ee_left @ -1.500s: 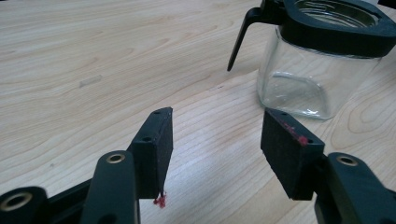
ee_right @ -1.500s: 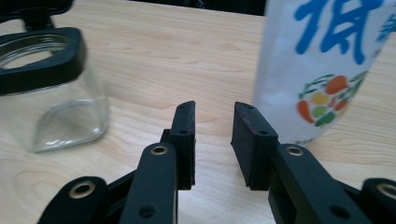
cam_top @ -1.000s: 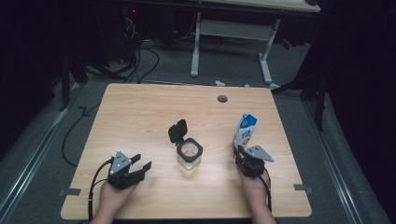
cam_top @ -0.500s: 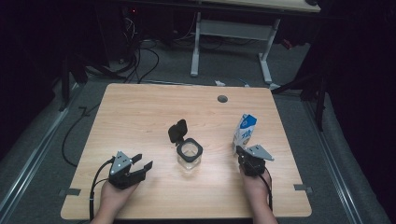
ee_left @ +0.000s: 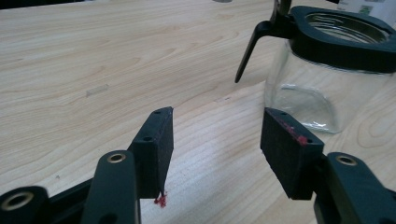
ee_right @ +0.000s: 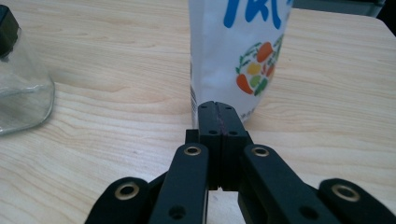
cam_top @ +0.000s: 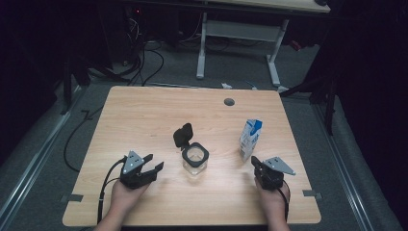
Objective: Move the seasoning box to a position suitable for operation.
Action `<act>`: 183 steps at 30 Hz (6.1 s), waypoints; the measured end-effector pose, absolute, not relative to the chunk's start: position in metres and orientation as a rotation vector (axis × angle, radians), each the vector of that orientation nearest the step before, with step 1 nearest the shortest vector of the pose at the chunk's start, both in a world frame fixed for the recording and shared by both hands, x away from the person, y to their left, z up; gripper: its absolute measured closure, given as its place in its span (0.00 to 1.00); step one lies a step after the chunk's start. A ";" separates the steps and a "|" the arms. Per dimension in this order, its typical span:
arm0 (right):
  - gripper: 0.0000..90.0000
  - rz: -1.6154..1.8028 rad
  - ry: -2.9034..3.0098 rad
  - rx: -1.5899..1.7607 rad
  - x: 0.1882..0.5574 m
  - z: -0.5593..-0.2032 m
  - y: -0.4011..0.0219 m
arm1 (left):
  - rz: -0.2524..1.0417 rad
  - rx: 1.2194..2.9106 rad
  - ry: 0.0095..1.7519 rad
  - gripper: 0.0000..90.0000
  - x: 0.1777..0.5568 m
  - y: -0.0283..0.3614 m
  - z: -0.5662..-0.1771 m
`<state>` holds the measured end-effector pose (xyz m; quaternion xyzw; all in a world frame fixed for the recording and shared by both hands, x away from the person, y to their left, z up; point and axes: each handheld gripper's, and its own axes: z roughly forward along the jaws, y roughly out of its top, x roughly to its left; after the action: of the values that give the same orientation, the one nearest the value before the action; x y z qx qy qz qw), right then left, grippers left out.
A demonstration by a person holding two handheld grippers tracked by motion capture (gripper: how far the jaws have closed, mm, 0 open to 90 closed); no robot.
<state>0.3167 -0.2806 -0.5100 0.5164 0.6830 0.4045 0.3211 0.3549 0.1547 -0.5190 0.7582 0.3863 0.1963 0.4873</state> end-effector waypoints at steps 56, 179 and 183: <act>0.66 1.155 1.800 1.377 0.310 -0.509 -0.298 | 0.481 1.852 0.955 0.46 0.362 0.152 -0.518; 0.95 1.113 2.045 1.158 0.320 -0.464 -0.264 | 0.413 1.755 0.833 0.35 0.332 0.177 -0.520; 0.96 1.125 2.076 1.174 0.323 -0.461 -0.262 | 0.410 1.766 0.825 0.35 0.332 0.177 -0.521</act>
<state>0.3234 -0.2622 -0.4608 0.4311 0.7623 0.4131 0.2497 0.3317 0.1769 -0.5208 0.7442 0.3478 0.1726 0.5436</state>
